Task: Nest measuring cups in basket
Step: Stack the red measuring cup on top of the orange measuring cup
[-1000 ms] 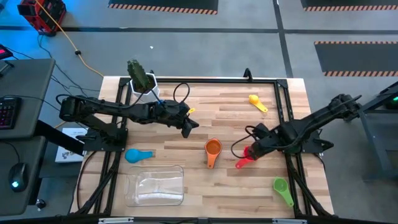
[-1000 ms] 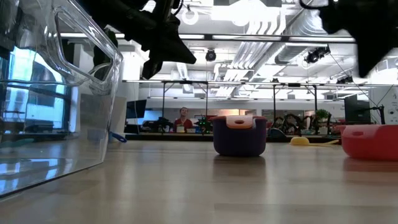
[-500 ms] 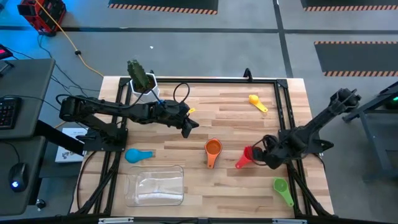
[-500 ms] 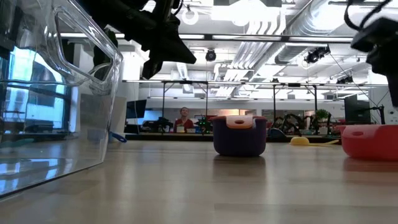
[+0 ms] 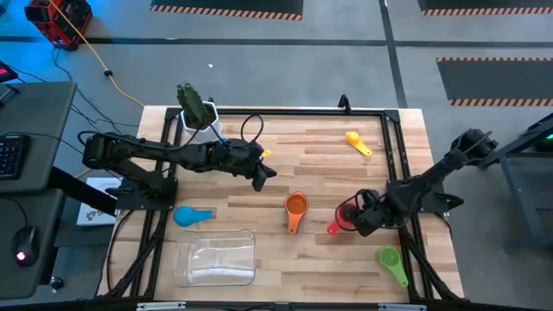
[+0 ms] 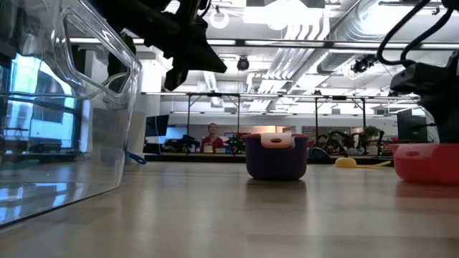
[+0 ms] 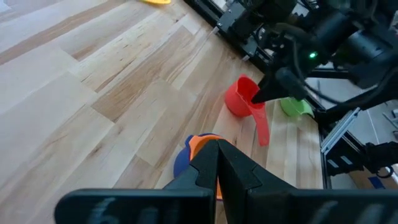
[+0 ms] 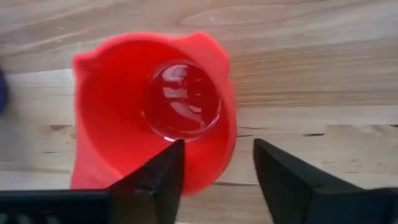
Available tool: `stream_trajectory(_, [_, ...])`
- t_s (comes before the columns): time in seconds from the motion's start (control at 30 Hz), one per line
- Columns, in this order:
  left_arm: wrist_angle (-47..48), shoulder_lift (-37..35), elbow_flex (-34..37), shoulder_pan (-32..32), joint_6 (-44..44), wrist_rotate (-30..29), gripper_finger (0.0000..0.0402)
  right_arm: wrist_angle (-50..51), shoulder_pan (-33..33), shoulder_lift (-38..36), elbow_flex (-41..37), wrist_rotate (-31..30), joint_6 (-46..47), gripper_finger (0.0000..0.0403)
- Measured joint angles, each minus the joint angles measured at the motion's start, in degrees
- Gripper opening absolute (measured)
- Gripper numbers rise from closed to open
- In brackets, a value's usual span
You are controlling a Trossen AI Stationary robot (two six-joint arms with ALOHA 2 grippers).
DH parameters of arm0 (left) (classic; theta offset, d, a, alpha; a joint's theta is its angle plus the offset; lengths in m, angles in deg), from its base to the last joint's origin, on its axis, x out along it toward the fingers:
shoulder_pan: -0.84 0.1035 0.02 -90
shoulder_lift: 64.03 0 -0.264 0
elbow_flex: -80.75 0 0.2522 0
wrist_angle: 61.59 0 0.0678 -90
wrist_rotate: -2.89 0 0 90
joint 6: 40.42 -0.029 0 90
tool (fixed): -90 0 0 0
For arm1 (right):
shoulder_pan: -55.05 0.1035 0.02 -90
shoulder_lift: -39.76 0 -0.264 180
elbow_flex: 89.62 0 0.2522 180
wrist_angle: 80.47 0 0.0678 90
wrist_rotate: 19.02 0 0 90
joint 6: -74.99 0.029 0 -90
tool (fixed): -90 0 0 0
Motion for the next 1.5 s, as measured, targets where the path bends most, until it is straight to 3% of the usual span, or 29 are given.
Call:
stream_trajectory(0.17, [-0.7,-3.9,-1.3,4.4,-1.4,7.5,0.0000,0.2,0.0,0.7,0.0,0.1,-0.8,0.0041])
stream_trajectory(0.23, [-0.6,-6.5,-2.0,6.5,-1.5,9.2,0.0000,0.2,0.0,0.5,0.0,-0.7,-1.5,0.0012])
stream_trajectory(0.47, [-1.0,-18.3,-2.7,11.5,-7.8,10.4,0.0000,-2.1,-2.1,-0.6,6.0,-2.9,-7.8,0.0005])
stream_trajectory(0.63, [-0.8,-22.8,-2.7,12.9,-10.2,6.4,0.0000,-8.0,-8.1,3.3,12.6,-7.7,-16.7,0.0003])
stream_trajectory(0.8, [0.4,-22.5,-2.7,13.0,-11.3,4.1,0.0000,-9.3,-15.3,12.9,21.8,-5.5,-26.8,0.0002])
stream_trajectory(1.0, [4.5,-21.2,-2.7,12.1,-10.8,4.2,0.0000,2.0,-21.1,21.9,31.4,-2.0,-35.6,0.0001])
stream_trajectory(1.13, [7.0,-21.0,-2.6,11.6,-10.9,4.2,0.0000,0.3,-23.1,23.8,32.0,2.1,-36.2,0.0001])
stream_trajectory(1.5, [7.2,-21.1,-2.6,11.6,-11.3,4.2,0.0000,-2.1,-24.1,24.6,31.8,5.5,-37.4,0.0009])
